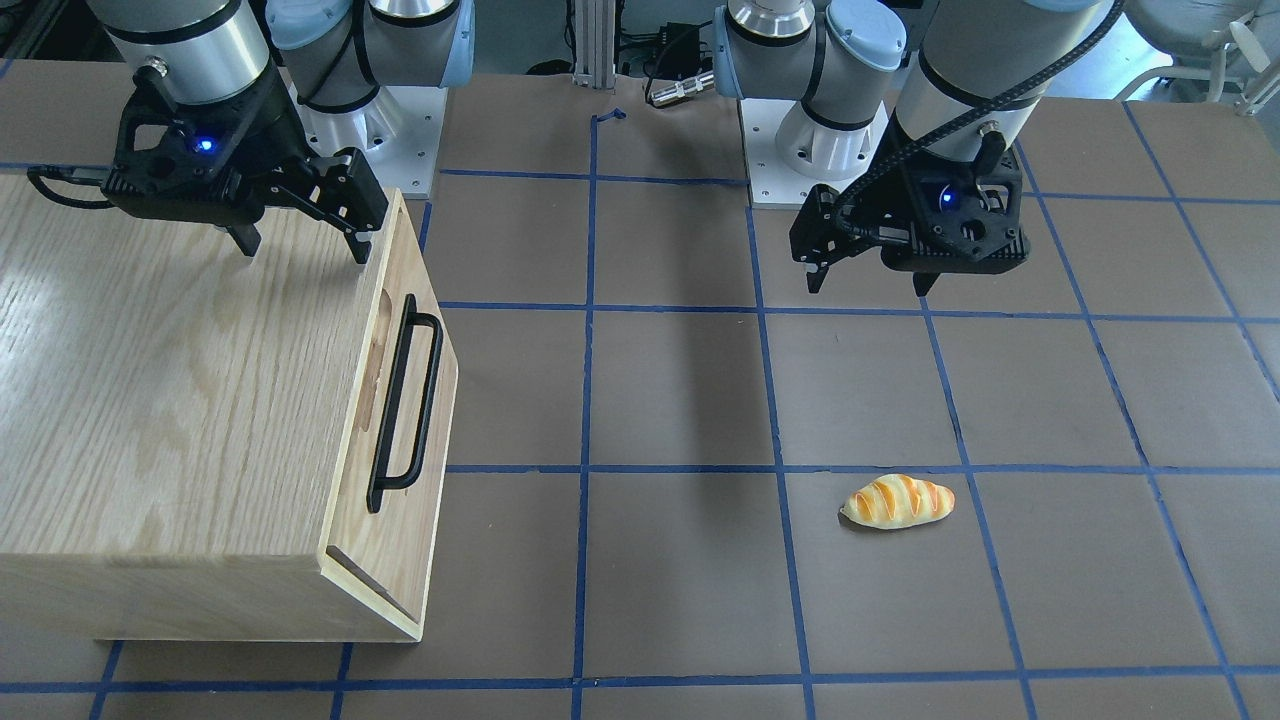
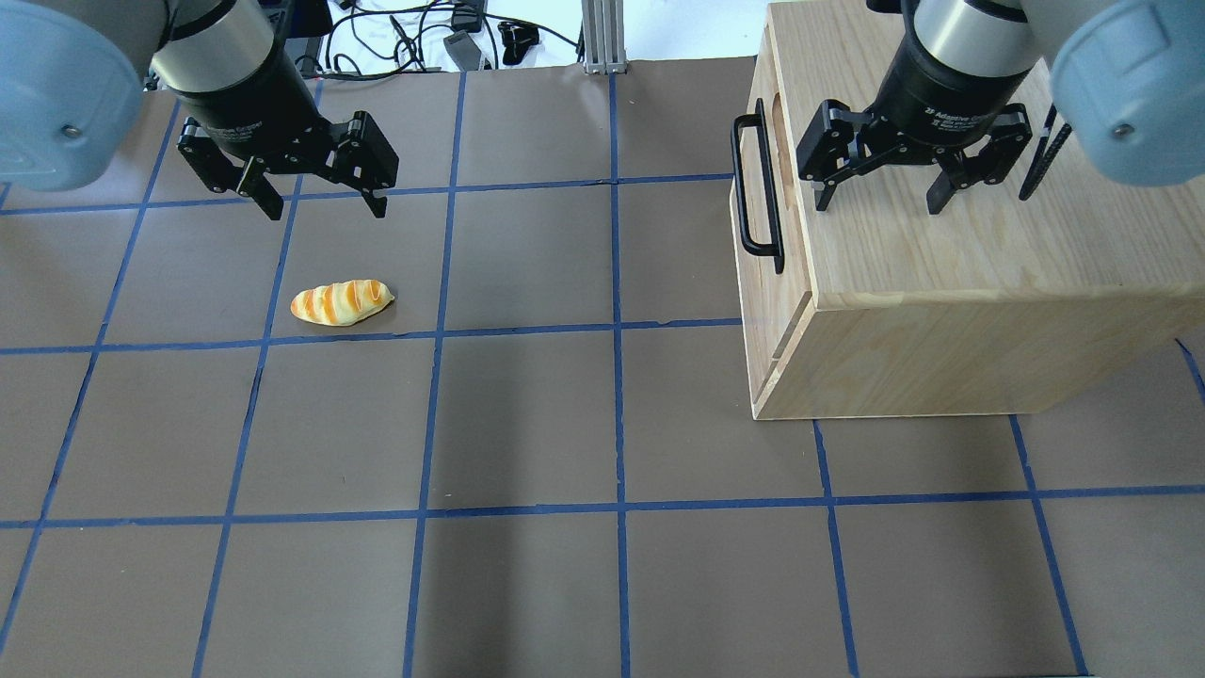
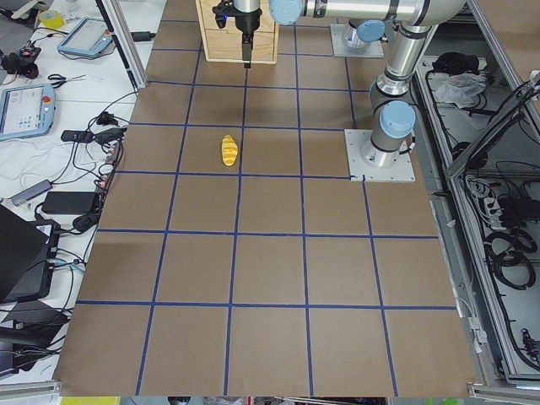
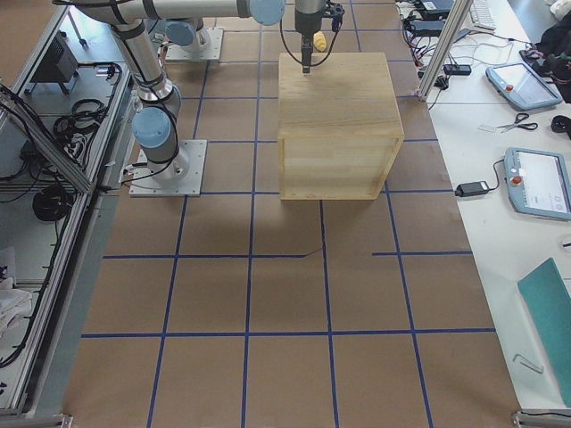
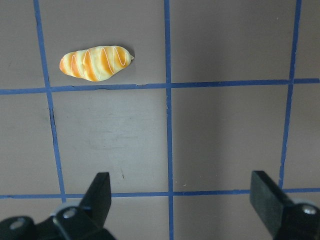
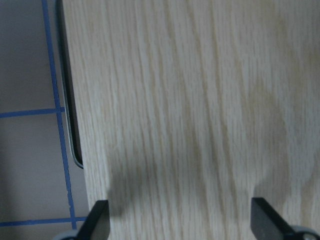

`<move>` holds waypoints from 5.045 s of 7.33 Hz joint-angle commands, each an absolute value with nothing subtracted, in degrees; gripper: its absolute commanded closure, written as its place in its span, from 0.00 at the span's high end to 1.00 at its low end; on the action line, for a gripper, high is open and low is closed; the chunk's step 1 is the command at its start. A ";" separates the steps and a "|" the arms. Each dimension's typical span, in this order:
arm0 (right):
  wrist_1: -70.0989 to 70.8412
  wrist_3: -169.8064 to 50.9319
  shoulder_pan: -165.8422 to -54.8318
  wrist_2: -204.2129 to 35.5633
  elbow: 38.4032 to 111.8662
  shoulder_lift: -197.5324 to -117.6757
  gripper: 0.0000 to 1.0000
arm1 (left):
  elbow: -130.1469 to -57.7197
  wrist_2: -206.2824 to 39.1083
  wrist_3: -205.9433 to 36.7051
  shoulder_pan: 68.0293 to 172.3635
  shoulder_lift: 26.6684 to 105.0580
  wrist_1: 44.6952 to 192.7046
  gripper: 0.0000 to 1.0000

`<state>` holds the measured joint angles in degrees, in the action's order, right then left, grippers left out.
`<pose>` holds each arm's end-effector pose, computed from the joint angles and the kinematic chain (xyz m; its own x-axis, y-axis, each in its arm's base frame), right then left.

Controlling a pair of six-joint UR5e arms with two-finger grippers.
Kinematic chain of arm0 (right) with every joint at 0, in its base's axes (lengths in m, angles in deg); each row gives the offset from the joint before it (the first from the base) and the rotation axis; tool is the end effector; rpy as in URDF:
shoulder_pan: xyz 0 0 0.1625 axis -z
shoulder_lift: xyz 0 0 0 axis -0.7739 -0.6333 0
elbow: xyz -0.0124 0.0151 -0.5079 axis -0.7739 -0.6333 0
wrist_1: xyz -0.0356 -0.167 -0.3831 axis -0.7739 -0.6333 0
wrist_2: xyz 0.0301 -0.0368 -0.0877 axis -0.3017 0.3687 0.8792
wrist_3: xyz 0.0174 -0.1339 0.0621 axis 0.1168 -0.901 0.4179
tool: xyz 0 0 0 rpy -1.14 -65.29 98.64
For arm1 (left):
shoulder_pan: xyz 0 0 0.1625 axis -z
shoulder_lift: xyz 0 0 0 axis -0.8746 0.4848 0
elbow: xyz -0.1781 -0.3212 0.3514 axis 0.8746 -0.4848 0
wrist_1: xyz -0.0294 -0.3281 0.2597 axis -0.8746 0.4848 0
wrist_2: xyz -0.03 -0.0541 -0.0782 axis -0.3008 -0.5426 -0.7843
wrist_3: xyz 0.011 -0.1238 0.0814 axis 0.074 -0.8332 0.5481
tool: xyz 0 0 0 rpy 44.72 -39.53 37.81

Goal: Open upper drawer

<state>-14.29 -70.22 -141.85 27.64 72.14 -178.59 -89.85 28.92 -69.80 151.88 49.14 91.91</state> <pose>0.1459 -0.4934 0.5324 -0.9966 0.0790 -0.0223 0.0798 0.9961 -0.0379 -0.1388 -0.5228 0.5246 -0.9997 0.0167 -0.0170 0.0169 0.9998 -0.0132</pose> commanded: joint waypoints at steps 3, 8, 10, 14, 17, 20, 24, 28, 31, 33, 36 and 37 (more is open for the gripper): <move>-14.29 -70.23 -141.85 27.55 72.14 -178.59 1.00 | -90.07 28.39 -69.63 151.88 48.91 91.36 1.00; -14.29 -70.23 -141.85 27.64 72.14 -178.59 1.00 | -90.24 27.77 -70.77 152.41 49.51 91.37 1.00; -14.29 -70.23 -141.85 27.64 72.14 -178.59 1.00 | -89.98 27.86 -70.77 151.71 49.17 91.36 1.00; -14.29 -70.23 -141.85 27.64 72.14 -178.59 1.00 | -90.15 27.77 -70.94 151.35 49.43 91.28 1.00; -14.29 -70.23 -141.85 27.64 72.14 -178.59 1.00 | -89.89 27.68 -75.93 154.06 51.28 90.84 1.00; -14.29 -70.23 -141.85 27.64 72.14 -178.59 1.00 | -89.45 26.02 -80.76 160.11 52.77 84.99 1.00; -14.29 -70.23 -141.85 27.64 72.14 -178.59 1.00 | -89.45 18.20 -85.00 164.97 56.72 76.35 1.00; -14.29 -70.23 -141.85 27.56 72.14 -178.59 1.00 | -89.01 13.81 -90.53 168.92 61.63 68.10 1.00; -14.29 -70.23 -141.85 27.56 72.14 -178.59 1.00 | -85.50 13.18 -97.89 171.82 64.98 67.90 1.00; -14.29 -70.23 -141.85 27.55 72.14 -178.59 1.00 | -84.27 13.18 -98.98 172.79 66.48 67.90 1.00; -14.29 -70.23 -141.85 27.64 72.14 -178.59 1.00 | -82.24 13.18 -100.65 173.85 68.15 67.90 1.00; -14.29 -70.23 -141.85 27.56 72.14 -178.59 1.00 | -82.07 13.27 -101.17 174.29 68.50 67.81 1.00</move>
